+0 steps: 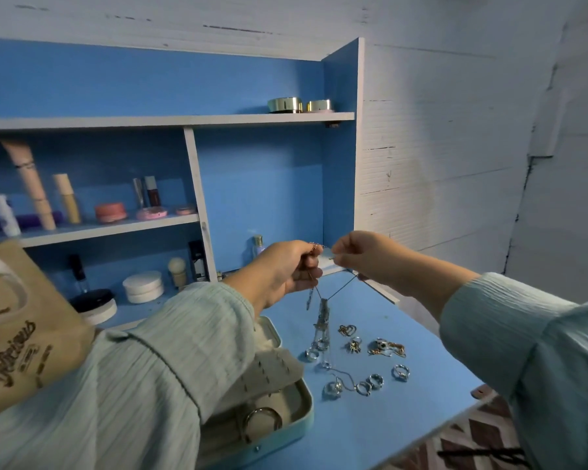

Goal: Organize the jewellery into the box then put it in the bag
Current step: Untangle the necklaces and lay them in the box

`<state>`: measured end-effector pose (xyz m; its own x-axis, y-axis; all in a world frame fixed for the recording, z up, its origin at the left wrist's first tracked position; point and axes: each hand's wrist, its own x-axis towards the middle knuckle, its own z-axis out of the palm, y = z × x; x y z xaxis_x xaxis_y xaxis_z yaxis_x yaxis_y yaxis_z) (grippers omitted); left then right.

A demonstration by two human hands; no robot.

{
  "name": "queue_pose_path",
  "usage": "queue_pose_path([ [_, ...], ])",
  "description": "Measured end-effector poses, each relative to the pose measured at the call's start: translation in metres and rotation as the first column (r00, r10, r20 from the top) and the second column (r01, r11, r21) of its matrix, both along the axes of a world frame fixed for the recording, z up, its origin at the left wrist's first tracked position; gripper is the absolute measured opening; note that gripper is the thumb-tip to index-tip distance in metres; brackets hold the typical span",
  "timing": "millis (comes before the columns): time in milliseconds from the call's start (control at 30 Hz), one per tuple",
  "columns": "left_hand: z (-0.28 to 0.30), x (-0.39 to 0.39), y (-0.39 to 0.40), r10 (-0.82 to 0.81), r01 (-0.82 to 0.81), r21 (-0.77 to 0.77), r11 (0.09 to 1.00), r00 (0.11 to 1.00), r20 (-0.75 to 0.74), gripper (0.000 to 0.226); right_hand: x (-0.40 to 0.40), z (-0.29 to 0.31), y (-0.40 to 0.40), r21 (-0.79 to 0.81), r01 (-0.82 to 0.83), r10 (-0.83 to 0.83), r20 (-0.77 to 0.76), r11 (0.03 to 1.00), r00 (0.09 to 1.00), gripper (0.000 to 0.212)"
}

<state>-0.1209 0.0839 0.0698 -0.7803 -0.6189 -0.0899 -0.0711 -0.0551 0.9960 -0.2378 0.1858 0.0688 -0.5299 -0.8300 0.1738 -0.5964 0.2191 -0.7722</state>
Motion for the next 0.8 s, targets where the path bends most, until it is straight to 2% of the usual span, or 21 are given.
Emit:
queue_pose_path([
  [167,0.001,-0.003,0.002,-0.034,0.036,0.027,0.999,0.998,-0.054,0.027,0.003,-0.035,0.001,0.006,0.028,-0.028,0.084,1.0,0.996,0.02],
  [367,0.001,-0.006,0.002,-0.032,0.033,0.016,0.999,0.998,-0.055,0.027,0.015,-0.069,0.003,-0.051,0.096,-0.084,0.206,0.994,0.975,0.009],
  [533,0.001,-0.007,0.004,-0.05,0.049,-0.045,0.998,0.999,-0.019,0.026,0.024,-0.082,0.008,-0.053,0.058,-0.05,0.15,0.997,0.988,0.006],
  [667,0.004,-0.007,0.009,-0.076,0.076,-0.095,0.993,0.997,0.008,0.024,0.028,-0.086,0.004,-0.062,0.062,-0.052,0.154,0.996,0.987,0.013],
  [800,0.006,-0.005,0.01,-0.082,0.084,-0.141,0.986,0.996,0.019,0.023,0.029,-0.087,0.002,-0.036,0.125,-0.117,0.167,0.992,0.979,0.009],
])
